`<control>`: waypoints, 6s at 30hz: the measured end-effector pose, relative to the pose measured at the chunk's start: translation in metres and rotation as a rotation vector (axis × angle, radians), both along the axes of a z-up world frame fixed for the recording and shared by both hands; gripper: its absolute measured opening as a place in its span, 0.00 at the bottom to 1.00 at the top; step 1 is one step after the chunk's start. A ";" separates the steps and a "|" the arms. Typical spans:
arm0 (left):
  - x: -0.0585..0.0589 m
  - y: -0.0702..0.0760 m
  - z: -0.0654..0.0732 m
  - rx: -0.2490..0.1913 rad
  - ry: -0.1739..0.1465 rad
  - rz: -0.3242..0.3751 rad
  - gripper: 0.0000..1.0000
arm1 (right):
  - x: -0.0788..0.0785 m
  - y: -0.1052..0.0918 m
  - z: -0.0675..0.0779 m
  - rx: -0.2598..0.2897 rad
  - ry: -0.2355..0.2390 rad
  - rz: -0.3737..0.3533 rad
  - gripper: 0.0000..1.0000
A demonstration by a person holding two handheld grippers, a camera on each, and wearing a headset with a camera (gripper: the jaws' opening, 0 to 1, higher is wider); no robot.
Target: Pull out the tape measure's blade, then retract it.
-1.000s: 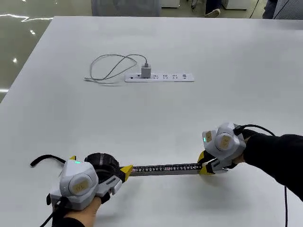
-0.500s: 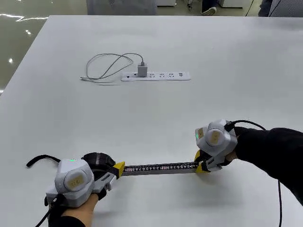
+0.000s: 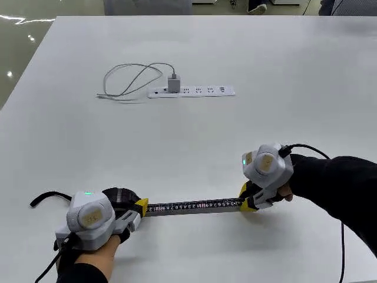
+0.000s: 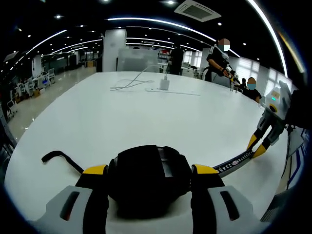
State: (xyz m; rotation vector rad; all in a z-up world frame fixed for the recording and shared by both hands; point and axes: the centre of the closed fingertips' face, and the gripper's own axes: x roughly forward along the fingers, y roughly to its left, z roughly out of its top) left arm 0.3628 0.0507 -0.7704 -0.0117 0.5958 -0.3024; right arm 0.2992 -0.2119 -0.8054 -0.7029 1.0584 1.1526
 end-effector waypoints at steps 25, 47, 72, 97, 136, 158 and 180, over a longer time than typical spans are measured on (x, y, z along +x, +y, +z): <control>0.000 0.003 -0.003 0.044 0.013 -0.021 0.63 | 0.002 0.001 -0.001 -0.017 0.008 -0.017 0.10; 0.000 0.001 -0.005 0.020 0.042 -0.039 0.63 | 0.001 0.004 -0.001 -0.023 -0.002 -0.023 0.11; 0.002 -0.001 -0.006 0.010 0.033 -0.062 0.63 | 0.003 0.006 -0.001 -0.016 -0.005 -0.027 0.10; 0.002 0.001 -0.006 0.016 0.041 -0.055 0.63 | 0.005 0.018 0.000 -0.017 -0.001 -0.027 0.10; 0.000 0.000 -0.007 0.010 0.064 -0.071 0.63 | 0.006 0.036 0.000 -0.066 -0.005 -0.045 0.10; 0.002 0.000 -0.007 0.014 0.059 -0.074 0.63 | 0.005 0.044 0.000 -0.041 -0.035 -0.020 0.10; 0.001 0.000 -0.006 0.020 0.054 -0.071 0.63 | 0.008 0.053 -0.001 -0.047 -0.034 -0.034 0.10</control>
